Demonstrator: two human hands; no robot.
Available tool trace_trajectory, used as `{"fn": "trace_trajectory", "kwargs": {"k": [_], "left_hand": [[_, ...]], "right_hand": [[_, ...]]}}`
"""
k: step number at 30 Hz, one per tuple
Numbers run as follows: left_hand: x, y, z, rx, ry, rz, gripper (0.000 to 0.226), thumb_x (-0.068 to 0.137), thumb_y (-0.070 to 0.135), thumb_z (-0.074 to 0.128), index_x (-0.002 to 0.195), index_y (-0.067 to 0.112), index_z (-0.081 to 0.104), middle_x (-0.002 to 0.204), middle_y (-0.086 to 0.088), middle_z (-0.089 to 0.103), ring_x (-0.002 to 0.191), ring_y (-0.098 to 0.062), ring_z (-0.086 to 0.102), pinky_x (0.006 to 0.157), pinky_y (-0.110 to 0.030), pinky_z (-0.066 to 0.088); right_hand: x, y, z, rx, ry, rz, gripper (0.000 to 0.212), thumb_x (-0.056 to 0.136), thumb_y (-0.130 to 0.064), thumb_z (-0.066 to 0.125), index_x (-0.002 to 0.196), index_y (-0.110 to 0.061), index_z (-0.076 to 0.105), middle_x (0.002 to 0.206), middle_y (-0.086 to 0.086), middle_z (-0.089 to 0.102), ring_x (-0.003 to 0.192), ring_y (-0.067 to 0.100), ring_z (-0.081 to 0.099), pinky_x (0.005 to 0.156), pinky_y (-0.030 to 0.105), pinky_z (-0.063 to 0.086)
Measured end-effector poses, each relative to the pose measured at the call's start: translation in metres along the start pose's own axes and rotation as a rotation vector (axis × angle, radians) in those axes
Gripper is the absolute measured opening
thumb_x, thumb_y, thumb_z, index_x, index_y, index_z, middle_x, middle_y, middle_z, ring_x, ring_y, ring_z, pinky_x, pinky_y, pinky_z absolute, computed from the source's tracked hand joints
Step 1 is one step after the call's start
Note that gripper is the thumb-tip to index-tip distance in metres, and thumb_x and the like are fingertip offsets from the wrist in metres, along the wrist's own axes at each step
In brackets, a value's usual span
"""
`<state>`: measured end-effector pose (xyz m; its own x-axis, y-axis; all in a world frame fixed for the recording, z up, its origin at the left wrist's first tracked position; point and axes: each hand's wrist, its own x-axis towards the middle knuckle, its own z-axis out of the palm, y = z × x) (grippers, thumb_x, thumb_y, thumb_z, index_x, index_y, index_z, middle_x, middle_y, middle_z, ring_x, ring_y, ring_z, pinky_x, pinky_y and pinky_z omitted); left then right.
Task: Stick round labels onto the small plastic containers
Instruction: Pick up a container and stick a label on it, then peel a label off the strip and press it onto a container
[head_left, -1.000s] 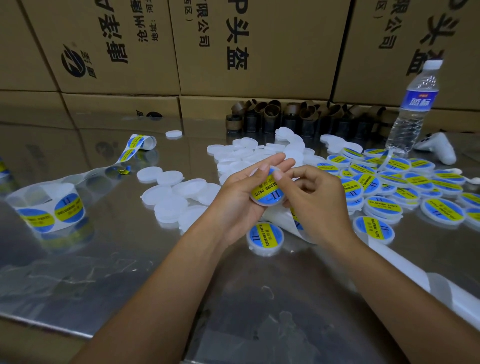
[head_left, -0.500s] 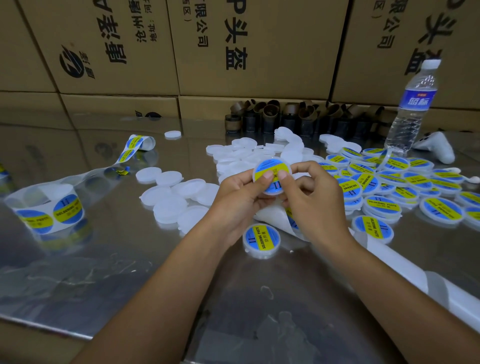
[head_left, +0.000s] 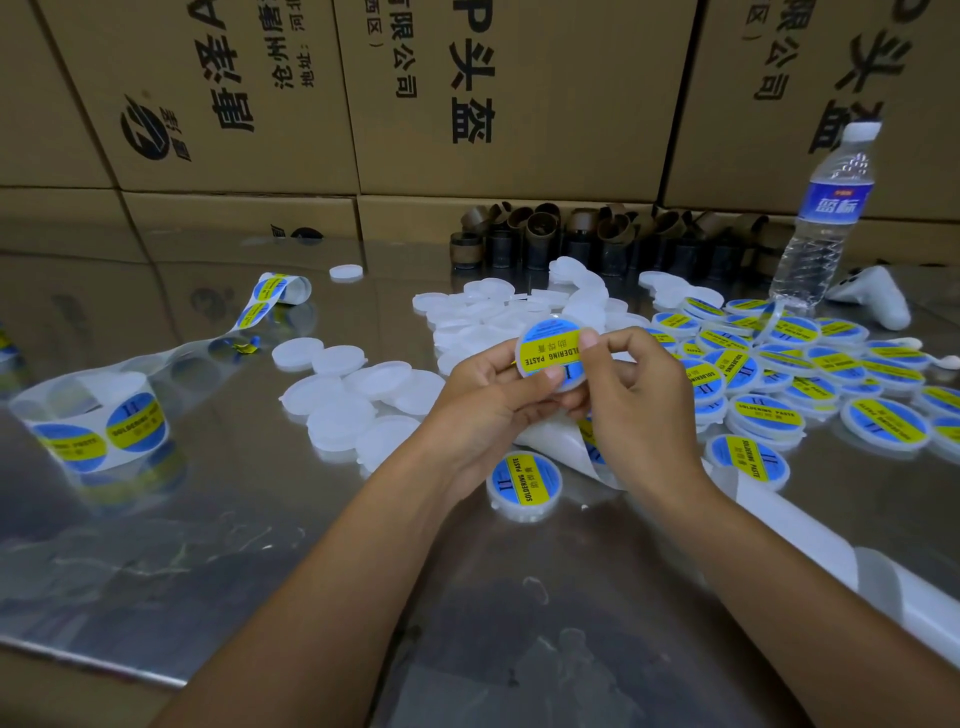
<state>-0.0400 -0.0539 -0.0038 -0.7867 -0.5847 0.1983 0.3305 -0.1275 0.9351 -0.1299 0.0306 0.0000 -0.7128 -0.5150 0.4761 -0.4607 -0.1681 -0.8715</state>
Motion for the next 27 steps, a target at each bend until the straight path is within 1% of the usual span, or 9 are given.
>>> {"fn": "trace_trajectory", "kwargs": {"k": [4,6,10,15,17,20,23,25,27], "left_hand": [[0.002,0.002,-0.002,-0.068,0.006,-0.018,0.023,0.096,0.02,0.049,0.101,0.008,0.067,0.089,-0.009,0.072,0.078,-0.016,0.069,0.074,-0.023,0.054],[0.002,0.002,-0.002,-0.081,0.006,-0.015,0.022,0.096,0.02,0.049,0.1,0.008,0.067,0.09,-0.009,0.073,0.081,-0.017,0.07,0.072,-0.023,0.054],[0.002,0.002,-0.002,-0.09,0.003,-0.011,0.021,0.096,0.021,0.05,0.101,0.01,0.068,0.095,-0.009,0.073,0.087,-0.016,0.07,0.072,-0.021,0.054],[0.002,0.002,-0.002,-0.038,0.011,-0.002,0.019,0.093,0.023,0.053,0.099,0.015,0.069,0.089,-0.003,0.073,0.08,-0.012,0.069,0.07,-0.019,0.053],[0.001,0.001,-0.002,-0.017,0.02,-0.008,0.018,0.092,0.022,0.055,0.099,0.016,0.07,0.088,-0.002,0.073,0.079,-0.01,0.068,0.069,-0.018,0.052],[0.001,0.002,-0.001,-0.015,0.036,-0.015,0.017,0.092,0.021,0.055,0.1,0.016,0.069,0.089,-0.001,0.074,0.08,-0.01,0.069,0.068,-0.018,0.053],[0.003,0.005,-0.003,-0.052,0.167,-0.02,0.014,0.092,0.019,0.058,0.102,0.017,0.068,0.085,0.002,0.074,0.08,-0.01,0.07,0.069,-0.02,0.055],[0.005,0.006,-0.006,-0.077,0.26,-0.006,0.012,0.092,0.017,0.06,0.1,0.019,0.067,0.083,0.004,0.073,0.081,-0.011,0.07,0.07,-0.021,0.056],[0.005,0.007,-0.008,-0.093,0.317,0.006,0.011,0.091,0.015,0.06,0.1,0.018,0.066,0.082,0.003,0.073,0.08,-0.012,0.07,0.071,-0.021,0.056]], "right_hand": [[-0.001,0.0,0.0,0.044,-0.032,-0.033,0.017,0.091,-0.032,0.056,0.077,-0.024,0.052,0.052,-0.005,0.064,0.051,0.004,0.061,0.059,0.025,0.05],[-0.001,0.002,0.0,0.033,-0.057,-0.062,0.017,0.087,-0.03,0.063,0.078,-0.027,0.049,0.052,-0.003,0.062,0.05,0.007,0.059,0.056,0.024,0.047],[0.0,0.003,0.002,-0.049,-0.076,-0.114,0.025,0.082,-0.026,0.069,0.079,-0.031,0.045,0.049,-0.012,0.058,0.046,0.004,0.052,0.051,0.014,0.041],[0.001,0.002,0.001,0.0,-0.045,-0.057,0.016,0.088,-0.025,0.061,0.078,-0.026,0.049,0.06,0.009,0.064,0.061,0.029,0.061,0.063,0.039,0.053],[0.002,0.001,0.0,0.01,-0.035,-0.025,0.016,0.089,-0.025,0.06,0.076,-0.023,0.05,0.06,0.012,0.063,0.061,0.031,0.061,0.063,0.04,0.052],[0.005,0.0,-0.003,0.008,-0.058,-0.005,0.016,0.089,-0.022,0.06,0.076,-0.021,0.051,0.054,0.009,0.062,0.051,0.02,0.061,0.058,0.03,0.051],[0.014,0.001,-0.011,0.057,-0.006,0.009,0.014,0.091,-0.021,0.058,0.08,-0.016,0.051,0.049,-0.002,0.06,0.047,0.003,0.058,0.05,0.017,0.048],[0.021,0.006,-0.018,0.066,0.102,0.048,0.013,0.092,-0.025,0.058,0.086,-0.014,0.052,0.048,-0.006,0.06,0.046,0.0,0.056,0.049,0.015,0.047],[0.026,0.014,-0.025,0.054,0.211,0.101,0.014,0.092,-0.028,0.057,0.09,-0.015,0.051,0.053,-0.006,0.061,0.047,0.003,0.056,0.054,0.021,0.046]]}}
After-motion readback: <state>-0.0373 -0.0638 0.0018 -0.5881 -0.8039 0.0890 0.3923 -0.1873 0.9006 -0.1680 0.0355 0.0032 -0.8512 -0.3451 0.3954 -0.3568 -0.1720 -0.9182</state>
